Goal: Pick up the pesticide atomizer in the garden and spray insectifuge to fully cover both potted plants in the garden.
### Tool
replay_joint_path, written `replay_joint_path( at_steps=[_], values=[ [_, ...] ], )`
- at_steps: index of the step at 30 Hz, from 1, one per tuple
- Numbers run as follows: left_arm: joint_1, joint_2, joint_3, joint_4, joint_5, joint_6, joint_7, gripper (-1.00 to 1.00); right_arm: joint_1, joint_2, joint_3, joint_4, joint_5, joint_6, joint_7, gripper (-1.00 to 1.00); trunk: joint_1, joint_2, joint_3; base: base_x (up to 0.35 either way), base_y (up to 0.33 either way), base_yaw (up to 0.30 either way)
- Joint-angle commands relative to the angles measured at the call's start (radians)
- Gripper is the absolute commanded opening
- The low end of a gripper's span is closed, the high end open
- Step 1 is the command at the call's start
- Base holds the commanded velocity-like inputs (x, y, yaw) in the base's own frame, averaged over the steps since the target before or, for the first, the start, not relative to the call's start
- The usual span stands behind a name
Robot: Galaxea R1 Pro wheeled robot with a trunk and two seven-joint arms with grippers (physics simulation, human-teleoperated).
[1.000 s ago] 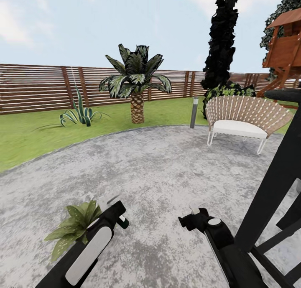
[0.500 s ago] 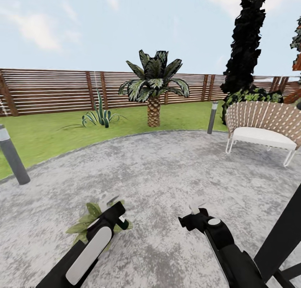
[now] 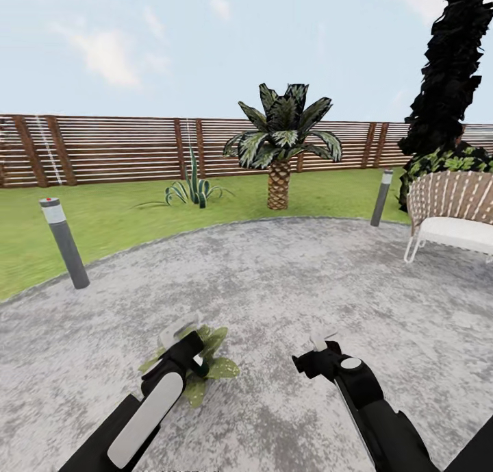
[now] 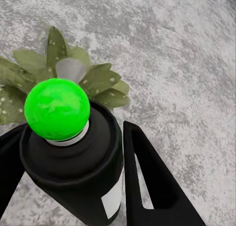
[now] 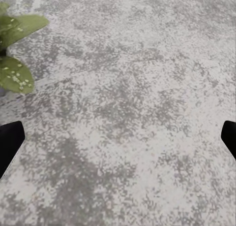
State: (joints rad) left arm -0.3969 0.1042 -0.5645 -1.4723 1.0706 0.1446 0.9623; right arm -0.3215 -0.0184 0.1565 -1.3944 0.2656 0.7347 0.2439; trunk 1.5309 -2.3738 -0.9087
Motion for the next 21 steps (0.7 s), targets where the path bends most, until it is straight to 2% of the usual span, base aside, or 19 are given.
replay_joint_path(
  at_steps=[1, 5, 21],
  values=[
    [0.006, 0.0, 0.0, 0.009, -0.002, 0.0, 0.002, -1.0, 0.001, 0.001, 0.0, 0.0, 0.0, 0.0, 0.0, 1.0, 0.0, 0.0, 0.0, 0.0, 0.0, 0.268],
    [0.011, 0.0, 0.003, 0.039, -0.007, 0.0, 0.004, -1.0, -0.001, 0.0, 0.0, 0.001, 0.0, 0.001, 0.0, 1.0, 0.0, 0.0, 0.0, 0.0, 0.0, 0.268],
    [0.012, -0.001, 0.006, 0.065, -0.008, -0.002, 0.003, -1.0, 0.0, 0.002, 0.002, 0.006, -0.001, 0.003, 0.0, 1.0, 0.0, 0.0, 0.0, 0.0, 0.0, 0.255]
  ],
)
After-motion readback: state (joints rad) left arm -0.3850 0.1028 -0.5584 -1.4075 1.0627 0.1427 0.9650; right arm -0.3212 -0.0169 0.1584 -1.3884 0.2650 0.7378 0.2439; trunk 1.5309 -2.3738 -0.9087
